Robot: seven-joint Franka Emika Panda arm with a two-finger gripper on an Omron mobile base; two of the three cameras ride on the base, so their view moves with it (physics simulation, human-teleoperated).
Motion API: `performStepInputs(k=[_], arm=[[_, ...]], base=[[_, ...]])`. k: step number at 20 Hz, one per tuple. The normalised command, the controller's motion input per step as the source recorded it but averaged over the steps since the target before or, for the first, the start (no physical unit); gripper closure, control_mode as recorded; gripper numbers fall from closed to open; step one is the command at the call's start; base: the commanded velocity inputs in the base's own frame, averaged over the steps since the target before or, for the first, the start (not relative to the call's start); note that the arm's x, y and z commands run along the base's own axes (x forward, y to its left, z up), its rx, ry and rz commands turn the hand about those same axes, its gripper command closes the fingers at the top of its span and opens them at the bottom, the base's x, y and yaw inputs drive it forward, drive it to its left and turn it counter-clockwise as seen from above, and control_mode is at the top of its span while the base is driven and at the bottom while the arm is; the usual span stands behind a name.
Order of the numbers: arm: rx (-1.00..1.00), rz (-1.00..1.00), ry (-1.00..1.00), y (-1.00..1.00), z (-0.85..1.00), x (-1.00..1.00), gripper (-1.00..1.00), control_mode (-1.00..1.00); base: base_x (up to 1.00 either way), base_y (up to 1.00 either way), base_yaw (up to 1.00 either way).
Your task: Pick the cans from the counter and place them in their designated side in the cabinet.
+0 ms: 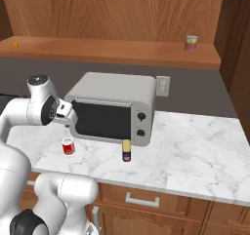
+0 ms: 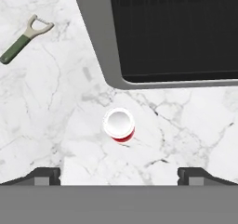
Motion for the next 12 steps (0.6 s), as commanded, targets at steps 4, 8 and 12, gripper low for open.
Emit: performStepInputs(k=[4, 8, 12], arm=[[0.0, 0.0, 0.0, 0.02, -0.19, 0.03, -1.0, -1.0], [0.0, 0.0, 0.0, 0.02, -0.19, 0.04, -1.0, -1.0], [0.0, 0.0, 0.0, 0.01, -0.16, 0.04, -1.0, -1.0]], base=[[0.0, 0.0, 0.0], [0.0, 0.0, 0.0], [0.0, 0.0, 0.0]])
